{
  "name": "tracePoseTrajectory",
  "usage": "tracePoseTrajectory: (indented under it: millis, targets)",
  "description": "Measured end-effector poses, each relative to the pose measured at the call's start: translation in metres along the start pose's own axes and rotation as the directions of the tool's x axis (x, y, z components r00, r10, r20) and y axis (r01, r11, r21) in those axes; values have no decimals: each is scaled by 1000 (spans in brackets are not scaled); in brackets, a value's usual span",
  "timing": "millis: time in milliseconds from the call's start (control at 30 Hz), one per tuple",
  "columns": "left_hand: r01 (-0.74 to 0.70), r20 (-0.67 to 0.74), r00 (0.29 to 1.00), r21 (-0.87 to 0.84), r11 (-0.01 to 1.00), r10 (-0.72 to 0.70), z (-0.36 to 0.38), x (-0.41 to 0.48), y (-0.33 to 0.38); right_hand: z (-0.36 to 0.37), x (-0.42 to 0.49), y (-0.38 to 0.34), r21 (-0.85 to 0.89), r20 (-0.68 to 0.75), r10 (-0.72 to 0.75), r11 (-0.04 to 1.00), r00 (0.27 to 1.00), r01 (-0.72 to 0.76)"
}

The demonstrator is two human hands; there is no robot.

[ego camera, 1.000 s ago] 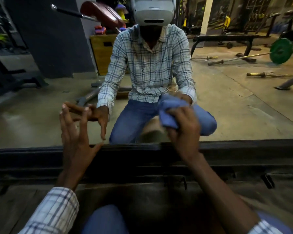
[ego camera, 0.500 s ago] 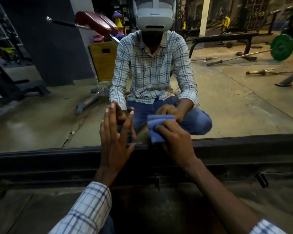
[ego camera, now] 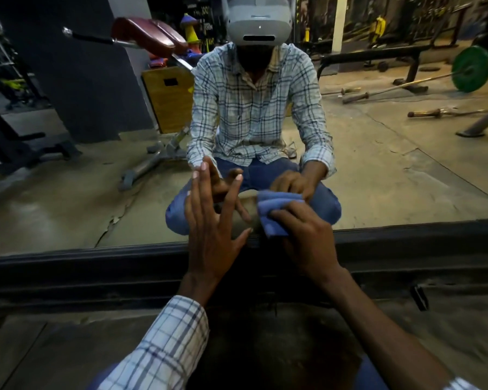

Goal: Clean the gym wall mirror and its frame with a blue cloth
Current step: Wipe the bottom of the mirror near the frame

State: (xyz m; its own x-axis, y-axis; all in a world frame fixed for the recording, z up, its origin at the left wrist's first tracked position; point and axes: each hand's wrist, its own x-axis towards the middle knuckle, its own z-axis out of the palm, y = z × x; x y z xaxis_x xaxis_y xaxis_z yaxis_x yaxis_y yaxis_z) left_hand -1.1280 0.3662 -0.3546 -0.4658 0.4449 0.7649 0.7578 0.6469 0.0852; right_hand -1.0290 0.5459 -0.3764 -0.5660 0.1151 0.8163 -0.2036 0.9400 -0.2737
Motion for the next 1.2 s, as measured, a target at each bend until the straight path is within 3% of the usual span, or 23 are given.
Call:
tracePoseTrajectory:
  millis: [100,167,267,333,367,433,500,567,767,1200]
  targets:
    - [34,2,999,-4,999,-34,8,5,18,-39,25,10,97,-334,201,979,921,-179]
    - [38,24,999,3,999,-38,12,6,30,-52,39,19,127,-434,245,969,867,-210]
    - [44,22,999,20,999,-45,15,7,42,-44,25,24,39,-183,97,995,978,-92]
    - [44,15,999,13,999,-44,17,9,49,-45,5,34,-5,-10,11,1000,1000,-11]
    - [34,23,999,22,999,-35,18,10,52,-51,2,41,-3,1,11,1000,1000,-11]
    - [19,34,999,35,999,-20,19,11,61,-71,6,53,23,-143,90,996,986,-87]
    - [19,21,1000,32,999,-20,23,14,72,-92,22,61,95,-351,206,978,913,-185]
    - [32,13,999,25,999,-32,28,19,82,-101,33,65,143,-442,258,966,859,-216]
    - [-7,52,999,-25,1000,8,25,26,102,-95,25,58,104,-270,215,976,939,-193]
    - [-29,-71,997,8,1000,29,41,41,114,-95,22,52,83,-272,242,970,931,-228]
